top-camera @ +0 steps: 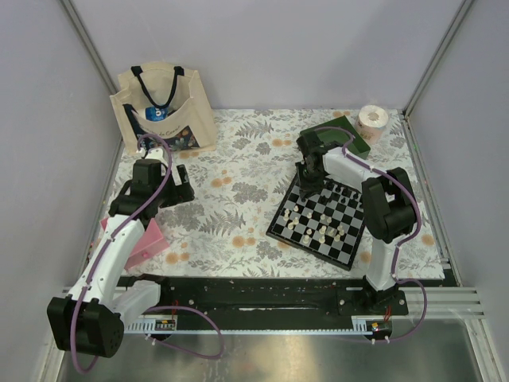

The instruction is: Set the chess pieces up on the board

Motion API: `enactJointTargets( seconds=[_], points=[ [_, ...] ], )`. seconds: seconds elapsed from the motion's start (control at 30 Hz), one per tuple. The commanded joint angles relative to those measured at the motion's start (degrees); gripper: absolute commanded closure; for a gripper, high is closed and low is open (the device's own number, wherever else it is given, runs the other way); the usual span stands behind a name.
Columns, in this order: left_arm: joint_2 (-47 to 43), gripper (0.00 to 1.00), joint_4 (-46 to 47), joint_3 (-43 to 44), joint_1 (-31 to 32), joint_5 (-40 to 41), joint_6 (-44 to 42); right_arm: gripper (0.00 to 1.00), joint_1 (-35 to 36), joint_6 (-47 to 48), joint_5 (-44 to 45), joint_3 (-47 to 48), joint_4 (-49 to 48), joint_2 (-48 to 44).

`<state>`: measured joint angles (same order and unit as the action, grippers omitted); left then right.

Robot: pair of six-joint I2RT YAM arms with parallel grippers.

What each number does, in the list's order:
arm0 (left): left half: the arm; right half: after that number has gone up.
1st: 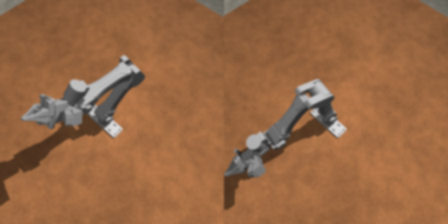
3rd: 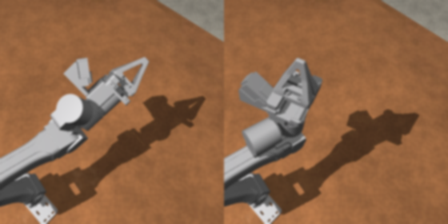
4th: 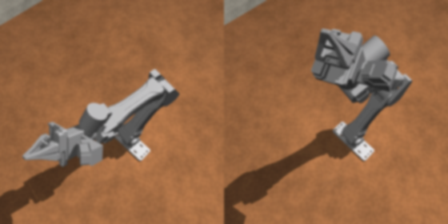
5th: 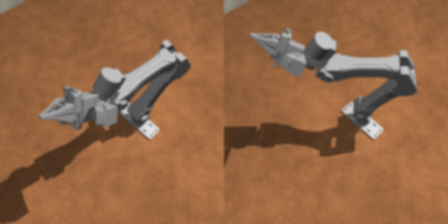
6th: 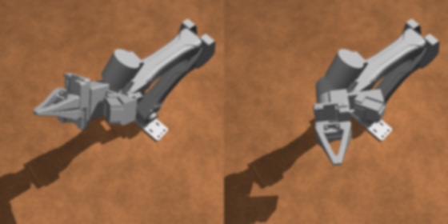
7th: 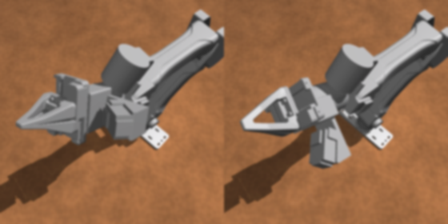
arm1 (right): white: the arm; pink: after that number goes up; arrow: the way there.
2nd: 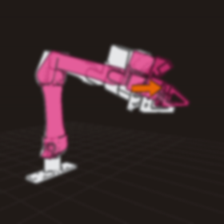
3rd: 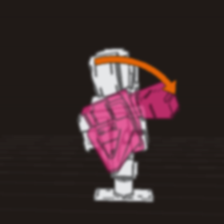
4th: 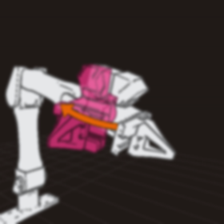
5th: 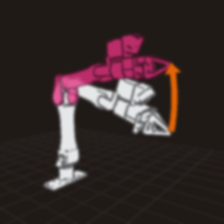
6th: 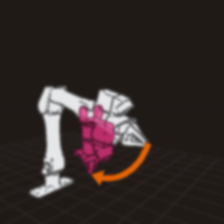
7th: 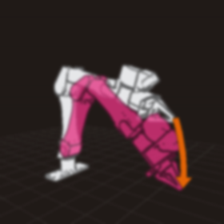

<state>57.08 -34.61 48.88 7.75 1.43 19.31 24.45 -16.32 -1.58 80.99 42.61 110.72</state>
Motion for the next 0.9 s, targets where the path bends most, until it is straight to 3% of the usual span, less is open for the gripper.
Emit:
enactJointTargets(
  seconds=[0.0, 0.27, 0.4, 0.63, 0.87],
  points=[
    [-1.0, 0.01, 1.4, 2.1, -0.2, -1.1, -0.2, 0.68, 0.7, 0.3, -0.6, 0.9, 1.2, -0.1],
    [-1.0, 0.01, 1.4, 2.1, -0.2, -1.0, -0.2, 0.72, 0.8, 0.9, -0.7, 1.6, 0.7, 0.1],
    [-1.2, 0.01, 1.4, 2.1, -0.2, -0.9, -0.3, 0.86, 0.7, 1.1, -0.5, 3.1, 1.7, 0.5],
    [-0.9, 0.01, 1.4, 2.2, -0.3, -1.1, -0.3, 0.87, 0.5, 1.6, 6.2, 6.8, 2.0, -0.4],
    [-1.2, 0.01, 1.4, 2.1, -0.3, -0.4, -0.3, 0.89, -0.4, 1.6, 7.2, 11.6, 3.6, 3.8]
  ],
)
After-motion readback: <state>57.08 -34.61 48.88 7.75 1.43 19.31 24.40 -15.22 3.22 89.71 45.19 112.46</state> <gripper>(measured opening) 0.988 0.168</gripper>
